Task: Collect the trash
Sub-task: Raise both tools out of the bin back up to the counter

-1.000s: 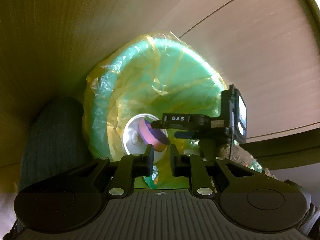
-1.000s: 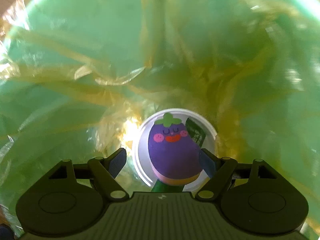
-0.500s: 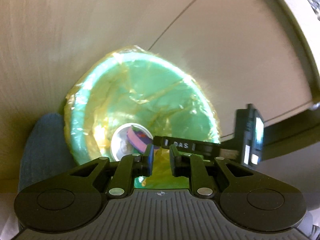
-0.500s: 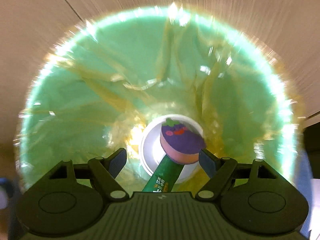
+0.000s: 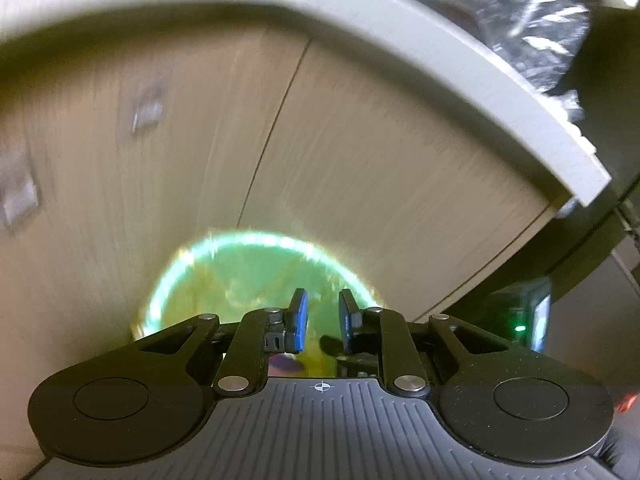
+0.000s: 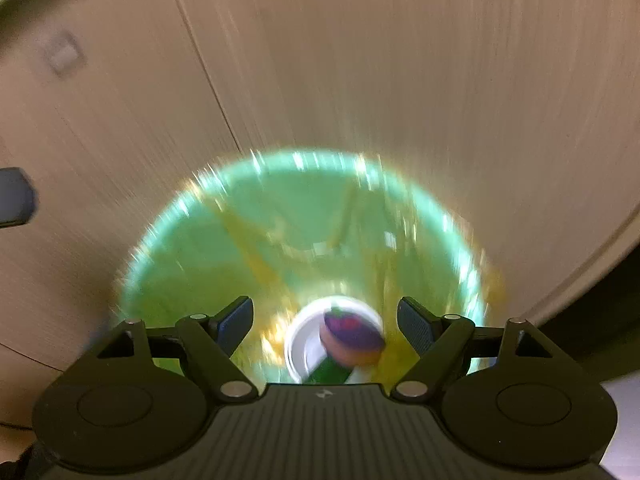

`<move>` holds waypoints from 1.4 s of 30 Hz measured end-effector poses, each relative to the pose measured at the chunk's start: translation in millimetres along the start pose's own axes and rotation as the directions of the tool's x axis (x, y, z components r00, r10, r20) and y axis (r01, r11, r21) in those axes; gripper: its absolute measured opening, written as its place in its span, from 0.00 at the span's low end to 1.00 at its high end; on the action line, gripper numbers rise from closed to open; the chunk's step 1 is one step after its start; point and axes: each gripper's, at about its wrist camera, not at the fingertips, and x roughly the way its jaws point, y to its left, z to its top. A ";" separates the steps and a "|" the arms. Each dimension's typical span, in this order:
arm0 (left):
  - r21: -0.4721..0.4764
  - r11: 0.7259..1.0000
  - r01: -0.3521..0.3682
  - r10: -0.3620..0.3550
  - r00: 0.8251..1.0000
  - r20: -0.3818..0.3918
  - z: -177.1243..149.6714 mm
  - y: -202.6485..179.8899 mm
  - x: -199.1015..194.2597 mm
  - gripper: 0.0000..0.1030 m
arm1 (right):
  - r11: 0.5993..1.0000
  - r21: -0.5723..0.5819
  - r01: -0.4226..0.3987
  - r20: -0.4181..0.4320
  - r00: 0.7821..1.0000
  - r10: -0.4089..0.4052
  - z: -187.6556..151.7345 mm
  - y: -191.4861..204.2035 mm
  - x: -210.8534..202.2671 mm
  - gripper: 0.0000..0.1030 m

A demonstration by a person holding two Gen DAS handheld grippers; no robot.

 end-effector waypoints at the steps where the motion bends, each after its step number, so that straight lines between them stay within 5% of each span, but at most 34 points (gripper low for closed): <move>1: 0.019 1.000 -0.007 0.007 1.000 0.020 8.7 -4.5 -8.6 0.19 | 1.000 -0.025 -0.003 0.049 0.999 0.004 10.4 2.2 -15.3 0.78; 7: 0.065 0.997 -0.048 0.038 0.989 0.143 77.8 -21.7 -68.7 0.19 | 0.993 -0.117 -0.033 0.317 0.946 0.069 81.9 10.3 -103.4 0.78; 11: 0.044 0.994 -0.104 0.094 0.976 0.196 126.5 -21.6 -106.6 0.19 | 0.987 -0.155 -0.043 0.399 0.911 0.103 137.3 14.0 -147.1 0.80; 17: -0.012 0.952 -0.306 0.295 0.908 0.299 192.0 9.9 -142.7 0.19 | 0.976 -0.185 -0.117 0.409 0.894 0.185 208.9 23.5 -176.2 0.80; 21: -0.088 0.895 -0.437 0.441 0.839 0.318 220.2 47.8 -160.6 0.19 | 0.962 -0.251 -0.108 0.419 0.884 0.209 252.1 54.2 -181.1 0.83; 26: -0.107 0.752 -0.651 0.633 0.665 0.397 239.9 94.3 -167.9 0.19 | 0.933 -0.278 -0.227 0.344 0.884 0.318 306.3 110.5 -155.4 0.83; 28: -0.139 0.731 -0.668 0.655 0.631 0.417 247.4 115.6 -167.3 0.19 | 0.923 -0.307 -0.233 0.338 0.880 0.335 322.8 141.4 -140.9 0.83; 33: -0.189 0.706 -0.682 0.691 0.607 0.392 258.2 153.1 -147.8 0.21 | 0.903 -0.385 -0.193 0.355 0.872 0.337 360.3 213.9 -100.3 0.83; 35: -0.206 0.704 -0.680 0.701 0.616 0.360 261.0 165.0 -138.4 0.21 | 0.904 -0.369 -0.216 0.315 0.886 0.341 383.2 237.0 -73.8 0.83; 38: -0.220 0.722 -0.656 0.688 0.650 0.321 264.3 178.7 -128.0 0.22 | 0.923 -0.335 -0.190 0.266 0.921 0.286 408.8 256.4 -32.6 0.82; 40: -0.219 0.747 -0.628 0.664 0.689 0.290 265.4 186.3 -124.1 0.21 | 0.929 -0.315 -0.193 0.220 0.938 0.269 416.2 254.0 -13.3 0.49; 42: -0.192 0.785 -0.589 0.619 0.736 0.274 262.1 187.0 -122.9 0.19 | 0.925 -0.315 -0.215 0.190 0.940 0.283 414.9 242.7 -11.6 0.38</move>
